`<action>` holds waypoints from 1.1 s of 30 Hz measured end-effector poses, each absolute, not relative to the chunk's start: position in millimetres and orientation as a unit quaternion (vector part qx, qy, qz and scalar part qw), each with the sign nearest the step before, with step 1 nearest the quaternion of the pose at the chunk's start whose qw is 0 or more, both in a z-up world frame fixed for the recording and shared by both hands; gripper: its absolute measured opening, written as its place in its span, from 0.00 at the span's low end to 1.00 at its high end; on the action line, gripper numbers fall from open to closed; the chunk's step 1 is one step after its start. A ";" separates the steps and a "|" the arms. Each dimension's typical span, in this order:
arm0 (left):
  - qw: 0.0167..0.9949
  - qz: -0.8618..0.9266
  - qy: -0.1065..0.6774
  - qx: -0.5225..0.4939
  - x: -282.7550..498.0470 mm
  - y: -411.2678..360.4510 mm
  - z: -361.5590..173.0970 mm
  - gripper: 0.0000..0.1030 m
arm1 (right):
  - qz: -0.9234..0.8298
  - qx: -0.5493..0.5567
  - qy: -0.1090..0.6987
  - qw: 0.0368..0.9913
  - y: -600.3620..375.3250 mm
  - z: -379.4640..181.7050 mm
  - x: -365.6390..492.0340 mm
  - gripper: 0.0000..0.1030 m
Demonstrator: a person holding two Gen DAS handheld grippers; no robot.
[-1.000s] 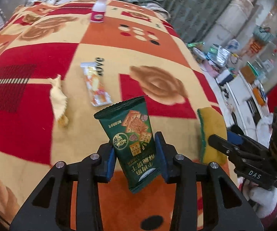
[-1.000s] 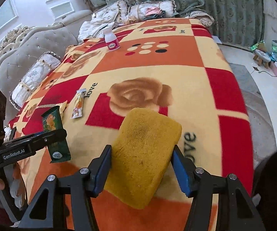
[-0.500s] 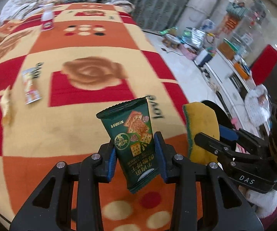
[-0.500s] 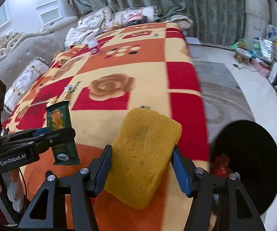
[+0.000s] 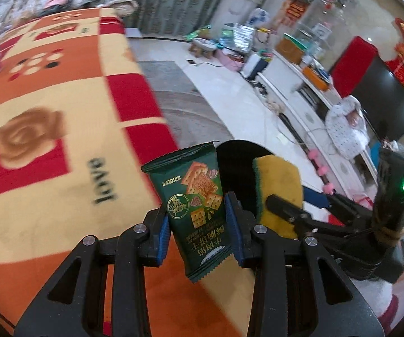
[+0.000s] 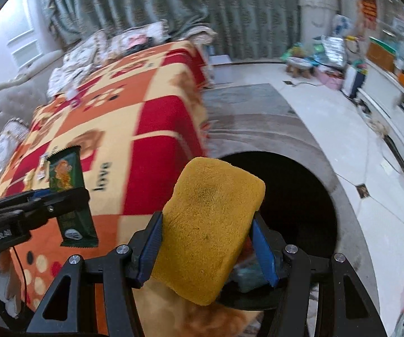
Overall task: Collect trash
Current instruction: 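Carry both items over the black bin and open both tools to drop them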
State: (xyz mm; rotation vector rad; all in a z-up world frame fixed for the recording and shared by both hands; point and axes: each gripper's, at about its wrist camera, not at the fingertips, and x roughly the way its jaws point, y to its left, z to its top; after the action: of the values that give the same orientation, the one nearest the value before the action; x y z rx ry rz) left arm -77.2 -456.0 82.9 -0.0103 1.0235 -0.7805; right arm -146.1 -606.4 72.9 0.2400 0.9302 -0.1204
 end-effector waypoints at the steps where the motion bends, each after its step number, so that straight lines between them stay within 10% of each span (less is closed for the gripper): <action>1: 0.797 -0.370 0.479 -0.001 -76.9 -465.9 82.2 0.32 | -0.065 0.117 0.449 0.883 -613.1 70.9 -146.9 0.57; 7: 0.786 -0.391 0.479 0.000 -70.5 -500.0 76.2 0.34 | -0.097 0.128 0.448 0.879 -647.3 64.0 -149.9 0.59; 11: 0.775 -0.408 0.483 -0.015 -69.8 -502.8 73.5 0.53 | -0.117 0.129 0.441 0.881 -658.8 63.3 -151.4 0.78; 33: 0.856 -0.262 0.445 0.014 -64.1 -382.4 78.7 0.53 | -0.047 0.115 0.424 0.897 -583.6 75.3 -134.6 0.79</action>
State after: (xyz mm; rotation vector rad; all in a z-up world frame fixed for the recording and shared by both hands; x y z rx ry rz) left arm -64.1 -382.4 78.7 0.0294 0.9357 -0.5508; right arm -134.6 -583.6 75.3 0.2379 0.8785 -0.0978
